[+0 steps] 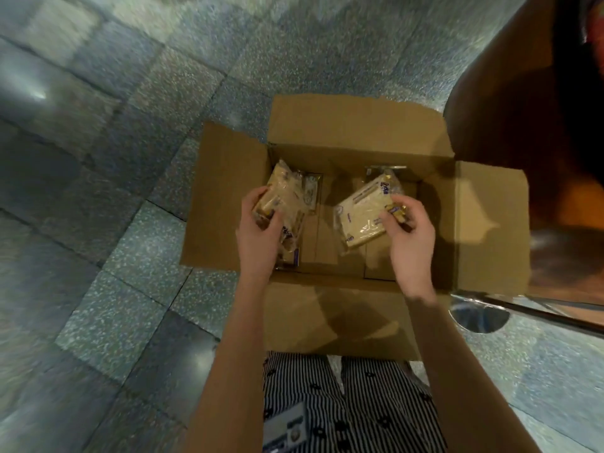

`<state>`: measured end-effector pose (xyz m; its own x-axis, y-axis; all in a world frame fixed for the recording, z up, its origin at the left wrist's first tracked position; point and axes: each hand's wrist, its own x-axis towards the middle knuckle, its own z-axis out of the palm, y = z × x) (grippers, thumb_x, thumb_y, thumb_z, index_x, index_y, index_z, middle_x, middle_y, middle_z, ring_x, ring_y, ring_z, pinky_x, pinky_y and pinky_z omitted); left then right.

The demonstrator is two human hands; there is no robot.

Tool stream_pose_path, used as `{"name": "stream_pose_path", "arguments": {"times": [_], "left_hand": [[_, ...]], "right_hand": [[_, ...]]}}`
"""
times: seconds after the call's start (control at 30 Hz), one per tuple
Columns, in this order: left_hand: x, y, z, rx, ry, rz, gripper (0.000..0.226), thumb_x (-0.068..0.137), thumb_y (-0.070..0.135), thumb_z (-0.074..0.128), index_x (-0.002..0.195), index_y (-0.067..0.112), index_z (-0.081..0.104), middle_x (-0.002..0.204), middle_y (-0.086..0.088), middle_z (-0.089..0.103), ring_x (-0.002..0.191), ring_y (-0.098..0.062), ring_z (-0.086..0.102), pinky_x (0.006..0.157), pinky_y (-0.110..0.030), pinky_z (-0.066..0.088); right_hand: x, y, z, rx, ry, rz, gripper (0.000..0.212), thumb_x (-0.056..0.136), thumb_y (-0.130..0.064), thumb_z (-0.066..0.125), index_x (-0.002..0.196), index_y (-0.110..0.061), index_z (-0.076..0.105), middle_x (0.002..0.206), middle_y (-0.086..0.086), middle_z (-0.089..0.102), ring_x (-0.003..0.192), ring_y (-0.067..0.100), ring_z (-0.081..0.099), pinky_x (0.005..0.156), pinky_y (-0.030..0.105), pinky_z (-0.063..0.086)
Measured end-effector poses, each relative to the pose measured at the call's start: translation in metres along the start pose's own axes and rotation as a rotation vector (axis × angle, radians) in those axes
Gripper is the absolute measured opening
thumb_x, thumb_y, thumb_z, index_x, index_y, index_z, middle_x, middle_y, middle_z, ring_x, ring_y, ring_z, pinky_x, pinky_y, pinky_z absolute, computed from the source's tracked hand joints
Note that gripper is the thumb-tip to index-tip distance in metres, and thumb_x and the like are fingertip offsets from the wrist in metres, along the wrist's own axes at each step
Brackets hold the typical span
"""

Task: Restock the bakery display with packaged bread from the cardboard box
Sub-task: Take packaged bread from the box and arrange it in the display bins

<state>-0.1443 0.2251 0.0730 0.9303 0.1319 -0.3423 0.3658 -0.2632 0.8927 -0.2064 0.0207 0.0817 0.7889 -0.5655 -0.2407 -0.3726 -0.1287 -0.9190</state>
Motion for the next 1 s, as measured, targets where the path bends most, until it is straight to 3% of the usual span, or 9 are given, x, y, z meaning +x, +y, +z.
{"name": "stream_pose_path", "arguments": {"times": [0.13, 0.23, 0.3, 0.43, 0.63, 0.73, 0.83, 0.93, 1.0], "left_hand": [[-0.052, 0.010, -0.001, -0.097, 0.099, 0.002, 0.039, 0.091, 0.015, 0.065, 0.124, 0.035, 0.055, 0.105, 0.021, 0.065, 0.086, -0.009, 0.069, 0.073, -0.043, 0.061], [-0.099, 0.008, 0.000, -0.151, 0.223, 0.021, 0.039, 0.091, 0.013, 0.065, 0.124, 0.030, 0.055, 0.098, 0.018, 0.065, 0.076, -0.005, 0.066, 0.070, -0.039, 0.059], [-0.136, 0.003, 0.001, -0.214, 0.307, 0.025, 0.040, 0.092, 0.012, 0.065, 0.127, 0.026, 0.052, 0.097, 0.009, 0.065, 0.073, -0.007, 0.063, 0.068, -0.035, 0.055], [-0.204, -0.008, -0.003, -0.282, 0.452, 0.020, 0.038, 0.093, 0.012, 0.063, 0.126, 0.023, 0.048, 0.100, -0.005, 0.064, 0.076, -0.010, 0.063, 0.068, -0.033, 0.054], [-0.290, -0.013, -0.033, -0.315, 0.758, 0.045, 0.028, 0.090, 0.017, 0.065, 0.112, 0.031, 0.053, 0.099, 0.000, 0.066, 0.079, -0.006, 0.063, 0.073, -0.030, 0.054], [-0.330, -0.018, -0.056, -0.293, 0.904, 0.079, 0.033, 0.089, 0.012, 0.066, 0.105, 0.038, 0.052, 0.097, 0.001, 0.063, 0.078, -0.004, 0.061, 0.073, -0.025, 0.052], [-0.380, -0.031, -0.075, -0.313, 1.062, 0.058, 0.038, 0.089, 0.010, 0.066, 0.107, 0.039, 0.050, 0.096, -0.001, 0.063, 0.080, -0.009, 0.060, 0.072, -0.021, 0.050], [-0.441, -0.051, -0.082, -0.342, 1.208, 0.012, 0.034, 0.089, 0.011, 0.065, 0.115, 0.028, 0.052, 0.090, 0.004, 0.063, 0.076, -0.004, 0.060, 0.072, -0.019, 0.050], [-0.485, -0.067, -0.085, -0.342, 1.304, -0.029, 0.034, 0.090, 0.012, 0.066, 0.117, 0.026, 0.052, 0.091, 0.008, 0.063, 0.076, 0.000, 0.061, 0.075, -0.022, 0.050]], "right_hand": [[-0.015, -0.015, -0.032, -0.014, -0.008, -0.129, 0.025, 0.094, -0.016, 0.063, 0.116, -0.028, 0.064, 0.116, -0.014, 0.064, 0.104, -0.006, 0.060, 0.086, 0.013, 0.048], [-0.026, -0.024, -0.051, -0.053, -0.053, -0.190, 0.020, 0.097, -0.029, 0.058, 0.112, -0.041, 0.064, 0.104, -0.024, 0.066, 0.088, -0.001, 0.061, 0.078, 0.027, 0.050], [-0.036, -0.031, -0.061, -0.031, -0.120, -0.240, 0.021, 0.097, -0.021, 0.058, 0.115, -0.030, 0.063, 0.105, -0.021, 0.063, 0.084, 0.002, 0.057, 0.078, 0.025, 0.046], [-0.063, -0.044, -0.075, -0.024, -0.368, -0.276, 0.038, 0.089, -0.004, 0.066, 0.122, -0.019, 0.056, 0.123, -0.010, 0.057, 0.112, 0.009, 0.054, 0.088, 0.011, 0.041], [-0.117, -0.058, -0.077, -0.018, -0.721, -0.420, 0.054, 0.089, -0.004, 0.067, 0.127, -0.042, 0.056, 0.134, -0.011, 0.058, 0.127, 0.010, 0.053, 0.110, 0.037, 0.043], [-0.153, -0.067, -0.069, -0.011, -0.846, -0.433, 0.045, 0.093, -0.007, 0.063, 0.126, -0.038, 0.059, 0.136, -0.010, 0.057, 0.128, 0.004, 0.050, 0.108, 0.023, 0.042], [-0.196, -0.067, -0.059, -0.046, -0.952, -0.477, 0.036, 0.095, -0.008, 0.060, 0.128, -0.022, 0.063, 0.130, -0.011, 0.060, 0.122, -0.002, 0.050, 0.110, 0.026, 0.039], [-0.249, -0.061, -0.053, -0.087, -1.110, -0.527, 0.036, 0.096, -0.008, 0.059, 0.131, -0.017, 0.062, 0.132, -0.005, 0.060, 0.124, 0.005, 0.051, 0.109, 0.028, 0.040], [-0.289, -0.055, -0.053, -0.119, -1.232, -0.549, 0.039, 0.095, -0.008, 0.060, 0.133, -0.018, 0.059, 0.133, -0.002, 0.059, 0.124, 0.009, 0.051, 0.103, 0.019, 0.041]]}}
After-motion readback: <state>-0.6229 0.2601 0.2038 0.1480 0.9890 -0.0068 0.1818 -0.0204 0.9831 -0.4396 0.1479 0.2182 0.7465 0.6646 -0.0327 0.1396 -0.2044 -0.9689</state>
